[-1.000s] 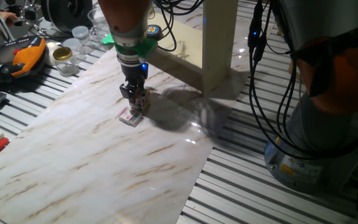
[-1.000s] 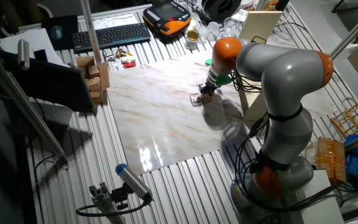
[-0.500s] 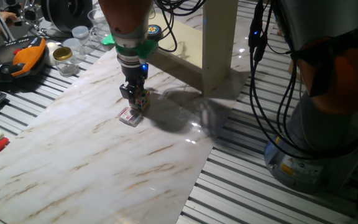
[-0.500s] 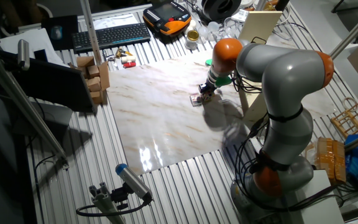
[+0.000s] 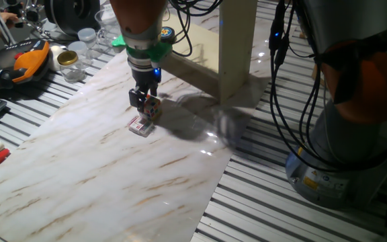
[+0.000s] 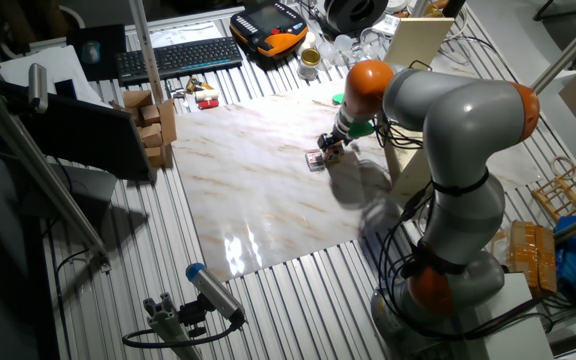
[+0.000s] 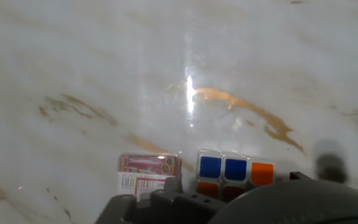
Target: Take the object down from the shelf
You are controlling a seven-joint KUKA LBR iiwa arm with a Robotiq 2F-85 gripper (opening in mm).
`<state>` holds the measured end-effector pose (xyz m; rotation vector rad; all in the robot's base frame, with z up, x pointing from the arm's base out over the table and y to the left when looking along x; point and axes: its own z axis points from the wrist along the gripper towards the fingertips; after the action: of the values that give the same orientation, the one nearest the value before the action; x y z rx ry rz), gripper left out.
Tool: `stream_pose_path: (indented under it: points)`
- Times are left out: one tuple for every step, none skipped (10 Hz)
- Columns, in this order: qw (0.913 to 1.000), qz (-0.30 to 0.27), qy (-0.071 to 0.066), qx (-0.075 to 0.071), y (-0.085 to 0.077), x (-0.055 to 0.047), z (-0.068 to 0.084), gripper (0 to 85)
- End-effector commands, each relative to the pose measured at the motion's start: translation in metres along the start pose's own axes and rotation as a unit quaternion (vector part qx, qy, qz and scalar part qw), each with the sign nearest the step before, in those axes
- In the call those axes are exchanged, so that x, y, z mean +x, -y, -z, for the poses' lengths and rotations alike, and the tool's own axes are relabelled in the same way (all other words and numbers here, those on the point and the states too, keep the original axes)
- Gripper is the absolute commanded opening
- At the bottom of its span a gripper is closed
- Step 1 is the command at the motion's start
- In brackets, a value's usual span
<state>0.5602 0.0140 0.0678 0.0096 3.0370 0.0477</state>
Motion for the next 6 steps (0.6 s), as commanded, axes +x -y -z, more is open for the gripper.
stream_pose_path:
  points:
    - [1.0000,-0.003,-0.001,0.001,0.000,-0.002,0.008,85.0]
    - [1.0000,-0.006,-0.001,-0.002,-0.001,-0.003,0.017,68.0]
    - [0.9999,-0.009,-0.002,-0.005,-0.001,-0.005,0.028,68.0]
    - [0.9999,-0.011,-0.006,-0.004,0.001,-0.008,0.041,68.0]
    - [0.9998,-0.008,-0.017,0.003,0.004,-0.010,0.057,68.0]
    - [0.9996,-0.003,-0.025,0.010,0.007,-0.012,0.070,51.0]
